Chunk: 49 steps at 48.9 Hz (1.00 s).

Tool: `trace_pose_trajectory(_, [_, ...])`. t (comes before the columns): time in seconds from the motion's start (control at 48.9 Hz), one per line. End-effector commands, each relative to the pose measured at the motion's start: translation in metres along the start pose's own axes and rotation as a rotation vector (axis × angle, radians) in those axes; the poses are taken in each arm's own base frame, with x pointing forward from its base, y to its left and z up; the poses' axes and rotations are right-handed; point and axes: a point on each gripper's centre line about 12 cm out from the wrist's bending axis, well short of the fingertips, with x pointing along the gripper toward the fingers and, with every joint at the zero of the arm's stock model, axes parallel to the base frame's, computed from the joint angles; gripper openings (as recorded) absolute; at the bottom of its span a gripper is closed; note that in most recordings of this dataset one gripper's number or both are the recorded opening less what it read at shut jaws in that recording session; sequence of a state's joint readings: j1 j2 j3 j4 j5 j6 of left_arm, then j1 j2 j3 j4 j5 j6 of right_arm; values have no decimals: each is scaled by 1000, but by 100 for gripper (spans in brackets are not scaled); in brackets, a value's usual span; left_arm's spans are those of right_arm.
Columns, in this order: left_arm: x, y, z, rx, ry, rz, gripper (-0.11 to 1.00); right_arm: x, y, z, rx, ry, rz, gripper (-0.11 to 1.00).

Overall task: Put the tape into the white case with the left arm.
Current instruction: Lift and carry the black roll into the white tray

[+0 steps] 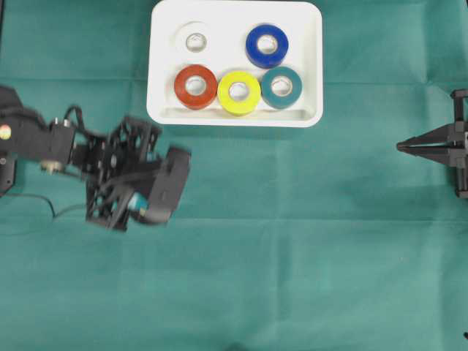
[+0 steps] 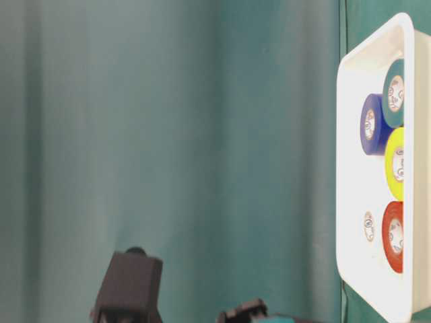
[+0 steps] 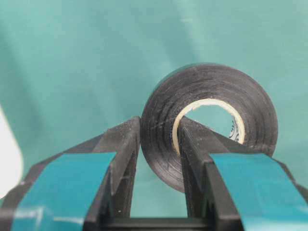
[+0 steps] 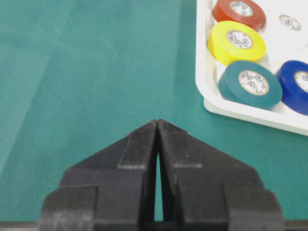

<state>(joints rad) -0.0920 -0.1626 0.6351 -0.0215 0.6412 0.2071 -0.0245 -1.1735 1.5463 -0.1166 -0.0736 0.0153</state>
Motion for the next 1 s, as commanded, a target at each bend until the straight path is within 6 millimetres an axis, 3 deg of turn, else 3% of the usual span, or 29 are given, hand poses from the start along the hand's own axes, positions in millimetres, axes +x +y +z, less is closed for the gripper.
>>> trace_pose_trajectory(0.0, [-15, 26, 4, -59, -49, 47, 21, 1, 0, 4, -2, -11, 0, -10])
trace_pose_trajectory(0.225, [-23, 82, -12, -126, -44, 135, 21, 1, 0, 4, -2, -11, 0, -10])
trace_pose_trajectory(0.491, [-32, 133, -33, -162, -53, 231, 21, 1, 0, 5, -2, -12, 0, -10])
trace_pose_trajectory(0.757, [-39, 169, -53, -208, -64, 312, 21, 1, -1, 5, -1, -12, -1, -10])
trace_pose_trajectory(0.982, [-40, 184, -66, -248, -45, 334, 21, 1, -1, 5, -1, -12, -1, -10])
